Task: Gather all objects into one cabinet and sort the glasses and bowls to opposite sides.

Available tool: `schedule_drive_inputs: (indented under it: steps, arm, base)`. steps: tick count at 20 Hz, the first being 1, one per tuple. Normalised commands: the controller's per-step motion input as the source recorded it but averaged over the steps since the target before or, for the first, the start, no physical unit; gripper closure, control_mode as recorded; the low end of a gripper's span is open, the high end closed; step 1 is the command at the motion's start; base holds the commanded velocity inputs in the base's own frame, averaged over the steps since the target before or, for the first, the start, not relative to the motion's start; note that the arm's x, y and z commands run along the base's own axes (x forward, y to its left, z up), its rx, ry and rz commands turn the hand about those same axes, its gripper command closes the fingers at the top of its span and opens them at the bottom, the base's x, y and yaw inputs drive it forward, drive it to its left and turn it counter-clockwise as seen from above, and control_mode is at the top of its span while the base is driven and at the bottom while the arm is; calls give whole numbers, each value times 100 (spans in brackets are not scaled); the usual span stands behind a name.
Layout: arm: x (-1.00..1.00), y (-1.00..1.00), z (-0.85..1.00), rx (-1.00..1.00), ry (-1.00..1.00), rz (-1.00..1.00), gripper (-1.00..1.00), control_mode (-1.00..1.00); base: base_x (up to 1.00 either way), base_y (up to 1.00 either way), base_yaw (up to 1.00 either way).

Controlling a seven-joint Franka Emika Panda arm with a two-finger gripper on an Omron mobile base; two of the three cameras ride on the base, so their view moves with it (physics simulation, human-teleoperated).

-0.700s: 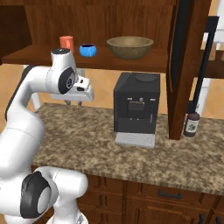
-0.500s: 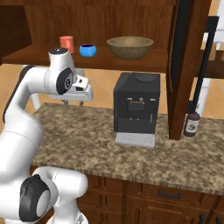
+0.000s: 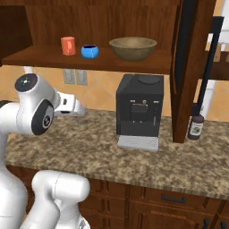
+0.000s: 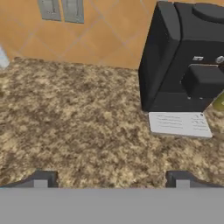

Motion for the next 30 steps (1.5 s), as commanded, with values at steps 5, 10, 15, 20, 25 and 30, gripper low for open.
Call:
schedule_drive_inputs:
  steps: [5, 10, 15, 20, 25, 30]
  arm:
    - [0, 0, 0, 0, 0, 0, -100, 100]
    - [0, 0, 0, 0, 0, 0, -100, 100]
    - [0, 0, 0, 0, 0, 0, -100, 100]
    - [0, 0, 0, 0, 0, 0, -100, 100]
    - [0, 0, 0, 0, 0, 0, -100, 100]
    - [0, 0, 0, 0, 0, 0, -100, 100]
  base:
    - [-100, 0, -1]
    - [-82, -8, -3]
    - [-29, -36, -9]
    - [-21, -50, -24]
    - [-26, -56, -32]
    - [-5, -73, -34]
